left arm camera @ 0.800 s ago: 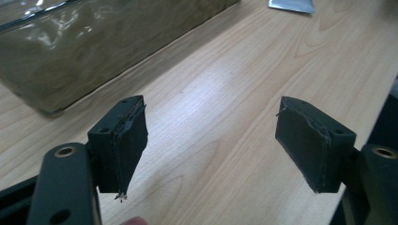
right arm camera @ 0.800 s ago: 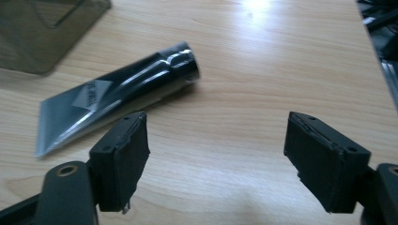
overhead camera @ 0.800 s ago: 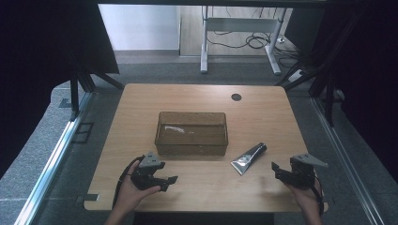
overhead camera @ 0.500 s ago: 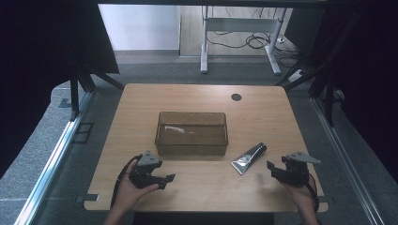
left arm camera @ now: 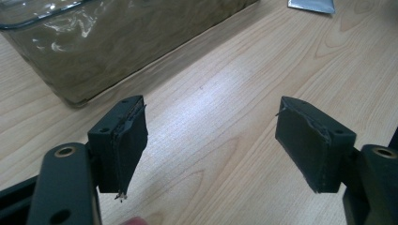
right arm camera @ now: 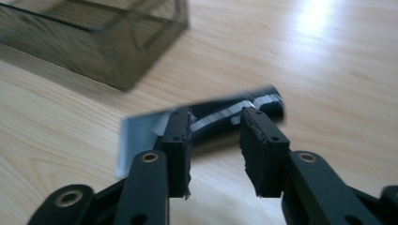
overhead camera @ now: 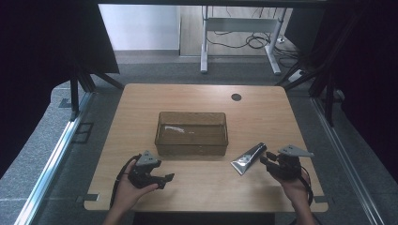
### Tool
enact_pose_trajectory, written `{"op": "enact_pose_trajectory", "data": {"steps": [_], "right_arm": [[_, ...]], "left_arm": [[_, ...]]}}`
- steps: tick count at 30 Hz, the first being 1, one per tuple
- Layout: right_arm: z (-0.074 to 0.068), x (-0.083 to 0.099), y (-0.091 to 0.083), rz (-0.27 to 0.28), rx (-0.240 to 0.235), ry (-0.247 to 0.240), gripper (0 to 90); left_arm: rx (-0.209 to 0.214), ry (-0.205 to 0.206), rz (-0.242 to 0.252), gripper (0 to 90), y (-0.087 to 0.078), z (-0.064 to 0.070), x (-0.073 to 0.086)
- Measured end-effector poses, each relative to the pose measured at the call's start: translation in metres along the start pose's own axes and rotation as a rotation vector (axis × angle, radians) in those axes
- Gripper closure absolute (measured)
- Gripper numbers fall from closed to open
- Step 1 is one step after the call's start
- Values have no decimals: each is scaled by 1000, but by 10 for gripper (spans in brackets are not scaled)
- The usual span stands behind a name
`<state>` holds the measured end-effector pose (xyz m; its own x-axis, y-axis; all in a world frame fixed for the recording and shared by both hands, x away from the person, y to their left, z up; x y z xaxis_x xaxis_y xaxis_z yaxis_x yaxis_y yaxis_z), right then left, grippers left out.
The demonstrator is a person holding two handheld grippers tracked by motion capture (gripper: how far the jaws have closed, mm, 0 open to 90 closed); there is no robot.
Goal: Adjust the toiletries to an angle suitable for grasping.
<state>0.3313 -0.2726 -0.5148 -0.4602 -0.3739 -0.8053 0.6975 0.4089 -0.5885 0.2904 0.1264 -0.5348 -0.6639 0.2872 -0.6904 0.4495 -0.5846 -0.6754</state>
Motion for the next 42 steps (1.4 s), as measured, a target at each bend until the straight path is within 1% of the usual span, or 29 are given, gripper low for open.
{"op": "enact_pose_trajectory", "data": {"steps": [1, 2, 3, 5, 6, 7, 10, 12, 13, 16, 18, 20, 21, 24, 29, 34, 35, 37, 39, 40, 42], "right_arm": [[-4, -8, 2, 0, -7, -21, 666], [-5, -11, 3, 2, -15, -31, 691], [-5, -11, 3, 2, -15, -31, 691], [-12, -20, 7, 8, -44, -49, 759], [-13, -22, 8, 10, -52, -52, 775], [-13, -22, 8, 10, -52, -52, 775], [-19, -30, 12, 11, -69, -67, 812], [-25, -36, 18, 13, -82, -76, 839], [-25, -36, 18, 13, -82, -76, 839], [-31, -42, 28, -22, -82, -112, 859], [-34, -46, 35, -36, -90, -116, 873], [-34, -47, 36, -39, -89, -120, 878], [-36, -48, 41, -47, -96, -122, 886], [-39, -49, 45, -55, -104, -127, 890], [-43, -49, 54, -76, -112, -140, 894], [-46, -45, 58, -87, -115, -130, 898], [-47, -41, 61, -103, -109, -137, 898], [-47, -39, 62, -108, -109, -141, 898], [-47, -35, 69, -132, -96, -149, 898], [-47, -35, 69, -132, -96, -149, 898], [-48, -32, 74, -152, -75, -166, 898]], "left_arm": [[-3, -4, 10, 259, 0, 1, -1], [-3, -4, 10, 259, 0, 1, -1], [2, -1, 13, 259, 0, 3, -1], [7, 11, 12, 258, 0, 5, -1], [7, 13, 10, 258, -1, 6, -1], [6, 13, 9, 258, -1, 5, -1], [2, 7, 13, 258, -2, 3, -1], [-1, 4, 23, 258, -4, 2, -2], [-1, 0, 28, 258, -6, 1, -2], [-4, -5, 34, 259, -8, -1, -2], [-5, -7, 36, 259, -8, -2, -2], [-3, -9, 33, 258, -8, -1, -2], [-2, -8, 31, 258, -8, -1, -1], [1, -4, 23, 258, -7, -1, -1], [-1, -10, 21, 258, -6, -1, 0], [1, -9, 27, 258, -8, 1, -1], [0, -10, 30, 259, -10, 0, -1], [-1, -12, 31, 258, -9, -1, -1], [-2, -14, 25, 258, -8, -2, -1], [-2, -14, 25, 258, -8, -2, -1], [-2, -14, 23, 258, -7, -2, 0]]}}
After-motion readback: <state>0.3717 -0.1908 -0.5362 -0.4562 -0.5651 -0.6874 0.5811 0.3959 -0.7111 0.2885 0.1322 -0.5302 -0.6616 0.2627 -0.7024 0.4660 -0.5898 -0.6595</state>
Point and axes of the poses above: each handheld gripper's, and its own axes: y roughly forward along the jaws, x roughly out of its underside, z roughly to its right, the point moved 6 cm from there along y, roughly forward along the jaws, and after that the axes turned 9 degrees about -y, right-handed, at the moved point
